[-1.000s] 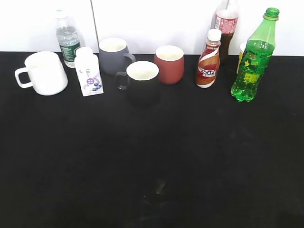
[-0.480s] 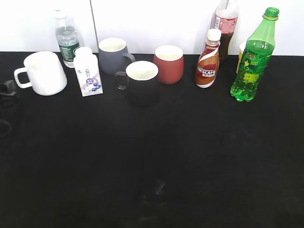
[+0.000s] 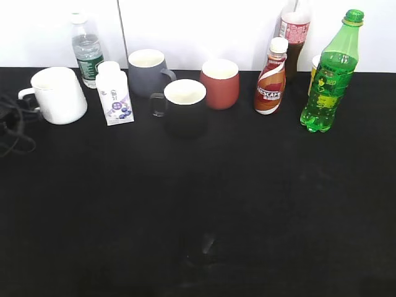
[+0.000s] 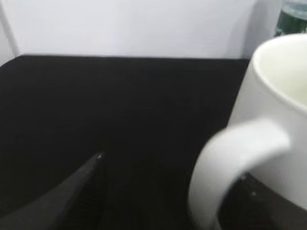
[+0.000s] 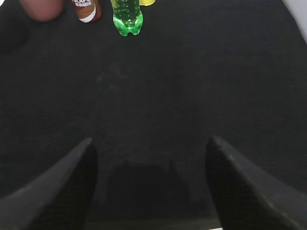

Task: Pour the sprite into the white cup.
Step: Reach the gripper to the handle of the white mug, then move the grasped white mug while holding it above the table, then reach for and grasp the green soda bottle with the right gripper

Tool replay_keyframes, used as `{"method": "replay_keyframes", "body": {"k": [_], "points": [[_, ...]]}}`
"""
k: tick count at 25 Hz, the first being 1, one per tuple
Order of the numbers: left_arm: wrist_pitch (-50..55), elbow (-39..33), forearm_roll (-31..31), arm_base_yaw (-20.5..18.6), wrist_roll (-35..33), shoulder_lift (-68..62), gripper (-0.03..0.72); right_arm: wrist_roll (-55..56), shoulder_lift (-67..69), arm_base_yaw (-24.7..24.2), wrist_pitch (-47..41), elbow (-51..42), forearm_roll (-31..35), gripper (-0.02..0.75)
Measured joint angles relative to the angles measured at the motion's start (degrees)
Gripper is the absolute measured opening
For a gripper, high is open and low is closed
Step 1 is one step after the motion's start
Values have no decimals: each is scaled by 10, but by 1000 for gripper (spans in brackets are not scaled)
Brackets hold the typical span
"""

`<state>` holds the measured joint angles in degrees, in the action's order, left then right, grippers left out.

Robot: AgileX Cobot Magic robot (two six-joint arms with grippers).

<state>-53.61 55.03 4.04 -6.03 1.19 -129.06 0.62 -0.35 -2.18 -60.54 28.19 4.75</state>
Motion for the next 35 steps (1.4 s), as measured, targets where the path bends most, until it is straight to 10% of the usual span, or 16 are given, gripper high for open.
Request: {"method": "replay_keyframes", "body": {"k": [9,22,29,35], "points": [[-3,51,46,0,3,-32,75,0,0,0,0,0,0,525],[-4,-238,34,25,-7,341,50,0,2,0,18,9,0,525],[16,-298,77,181,7,415,50,0,292,0,593,-86,0,525],[-4,-298,89,200,7,392,50,0,680,71,930,-92,-5,525]]}}
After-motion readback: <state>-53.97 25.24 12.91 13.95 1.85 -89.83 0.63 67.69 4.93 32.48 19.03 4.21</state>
